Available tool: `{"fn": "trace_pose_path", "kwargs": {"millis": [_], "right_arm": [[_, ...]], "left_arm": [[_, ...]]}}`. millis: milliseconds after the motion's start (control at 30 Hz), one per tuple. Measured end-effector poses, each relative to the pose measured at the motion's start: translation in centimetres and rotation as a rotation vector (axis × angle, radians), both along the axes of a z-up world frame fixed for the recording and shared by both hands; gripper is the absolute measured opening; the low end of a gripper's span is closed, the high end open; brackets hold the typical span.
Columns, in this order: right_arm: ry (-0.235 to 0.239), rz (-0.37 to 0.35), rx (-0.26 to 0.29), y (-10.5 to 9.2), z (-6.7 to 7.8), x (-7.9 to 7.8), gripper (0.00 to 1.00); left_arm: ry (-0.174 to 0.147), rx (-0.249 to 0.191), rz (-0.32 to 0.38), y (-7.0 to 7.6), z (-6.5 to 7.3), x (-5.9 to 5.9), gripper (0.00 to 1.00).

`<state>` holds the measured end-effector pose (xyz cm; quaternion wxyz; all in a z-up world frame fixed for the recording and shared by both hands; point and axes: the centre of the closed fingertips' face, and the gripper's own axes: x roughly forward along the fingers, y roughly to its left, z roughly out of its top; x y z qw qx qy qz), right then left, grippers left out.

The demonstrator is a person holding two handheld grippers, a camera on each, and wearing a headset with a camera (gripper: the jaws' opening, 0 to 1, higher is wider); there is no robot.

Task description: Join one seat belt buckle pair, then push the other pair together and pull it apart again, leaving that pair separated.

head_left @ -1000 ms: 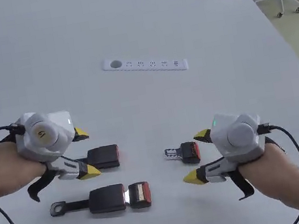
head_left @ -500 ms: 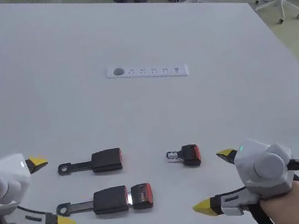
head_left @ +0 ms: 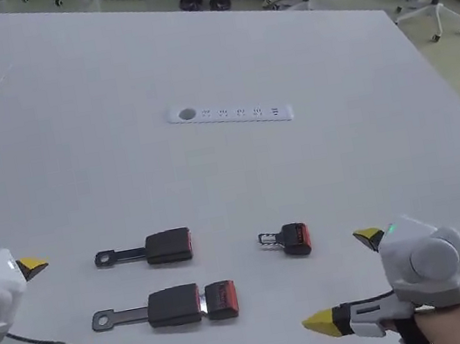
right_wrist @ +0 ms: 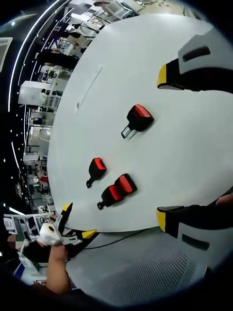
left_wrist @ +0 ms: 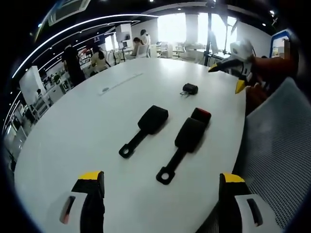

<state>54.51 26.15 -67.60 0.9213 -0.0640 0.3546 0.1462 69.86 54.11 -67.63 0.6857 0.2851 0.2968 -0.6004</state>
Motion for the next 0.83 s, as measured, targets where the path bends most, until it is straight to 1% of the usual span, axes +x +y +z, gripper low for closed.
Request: {"fn": "trace_pose_path", "kwargs": {"millis": [33,67,100,167,200,267,333,500,600,833], "right_arm": [[0.001,-0.006,0.006,0.0,0.0,0.0,1.0],[0.0,-0.009,0.013,0.1,-0.1,-0.1,1.0],[0.002,-0.009,0.015,0.2,-0.2,-0.2,1.0],[0.004,-0.008,0.023,0.5,-0.1,-0.4,1.0],[0.005,-0.006,0.023,0.6,-0.1,-0.5,1.0],[0.004,-0.007,0.023,0.7,0.0,-0.7,1.0],[-0.001,-0.012,0.032,0.7,0.1,-0.7,0.99],[0.001,-0.002,0.021,0.8,0.1,-0.9,0.99],[0.001,-0.005,0.024,0.8,0.1,-0.9,0.99],[-0.003,-0.002,0.025,1.2,0.4,-0.5,0.98]], "left_arm": [[0.002,0.004,0.005,0.1,-0.1,0.0,1.0],[-0.003,0.019,0.011,0.3,-0.3,0.1,1.0],[-0.009,0.024,0.011,0.4,-0.3,0.1,1.0],[0.008,0.007,0.033,0.2,0.0,0.2,1.0],[0.002,0.006,0.029,0.2,0.1,0.2,1.0],[-0.003,0.011,0.03,0.3,0.0,0.2,1.0],[0.007,0.018,0.044,0.5,-0.2,0.2,1.0],[0.007,0.038,0.053,0.8,-0.5,0.2,1.0],[0.012,0.033,0.053,0.8,-0.4,0.0,1.0],[0.012,0.022,0.053,0.8,-0.3,0.0,1.0]]}}
